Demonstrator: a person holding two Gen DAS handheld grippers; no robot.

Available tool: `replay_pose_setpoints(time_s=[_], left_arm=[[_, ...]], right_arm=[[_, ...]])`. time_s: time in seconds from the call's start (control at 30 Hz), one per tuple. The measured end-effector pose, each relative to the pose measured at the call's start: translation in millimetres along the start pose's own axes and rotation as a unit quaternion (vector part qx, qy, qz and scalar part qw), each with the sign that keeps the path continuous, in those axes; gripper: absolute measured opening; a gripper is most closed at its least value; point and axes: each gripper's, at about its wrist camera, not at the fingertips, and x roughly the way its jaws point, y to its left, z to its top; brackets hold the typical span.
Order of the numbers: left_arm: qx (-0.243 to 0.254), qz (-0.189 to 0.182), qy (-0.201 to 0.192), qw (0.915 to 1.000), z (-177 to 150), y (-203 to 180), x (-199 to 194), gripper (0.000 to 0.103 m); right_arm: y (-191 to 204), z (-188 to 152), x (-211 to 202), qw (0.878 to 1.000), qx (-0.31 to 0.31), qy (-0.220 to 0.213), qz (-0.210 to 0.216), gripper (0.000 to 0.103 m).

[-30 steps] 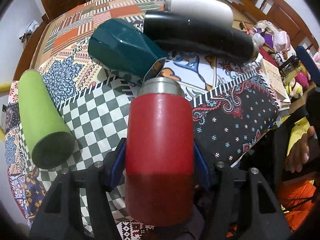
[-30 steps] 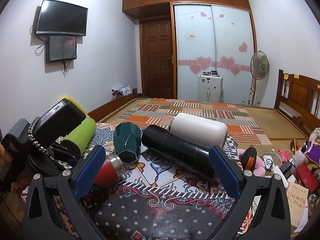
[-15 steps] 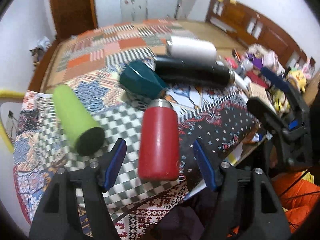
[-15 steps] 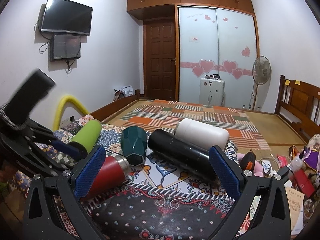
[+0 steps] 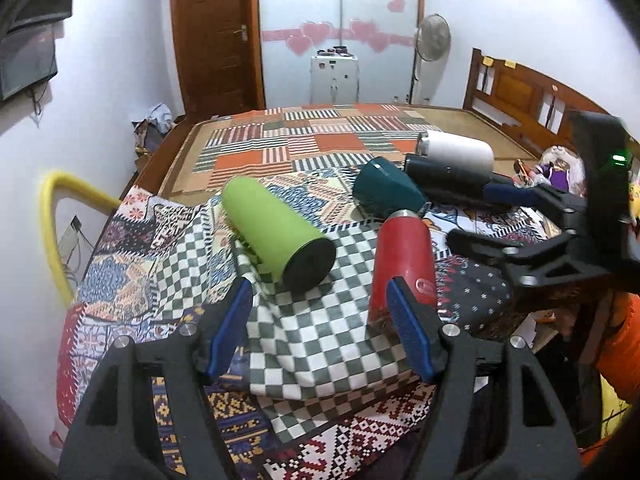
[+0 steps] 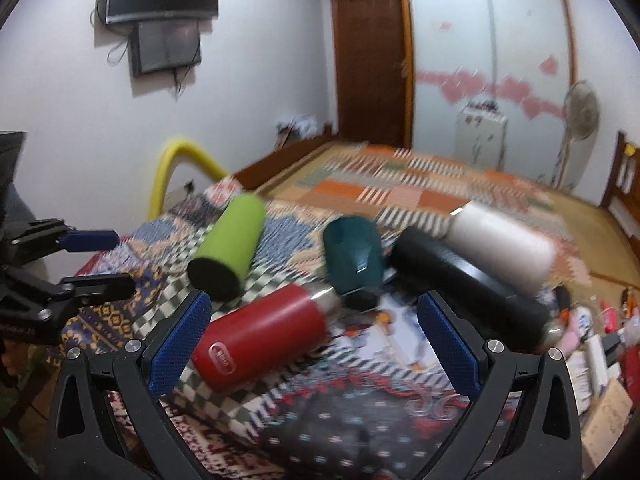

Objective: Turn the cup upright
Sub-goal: 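Close the right tool around the body of the lying red bottle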

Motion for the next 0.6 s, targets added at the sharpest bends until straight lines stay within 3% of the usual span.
replay_pose_setpoints(time_s=[0.2,0.37,0.6], left_arm=[[-0.012,0.002,-0.013,0.9998,-21.1,15.9,2.0,0.069],[-0.023,-0.005,-0.018,0.9996,-30.2,24.0,2.0,0.069],[-0.032,-0.012,-0.021,0.9992,-34.0,31.5,6.7,0.069]], right_arm=[[17.3,1.0,60.0,0.996,0.0,0.086,0.012,0.099],[24.6,3.9,79.5,0.992,0.017,0.12,0.037,0.096],[20.7,0.1,83.4,0.988,0.022,0.149,0.039,0.097]])
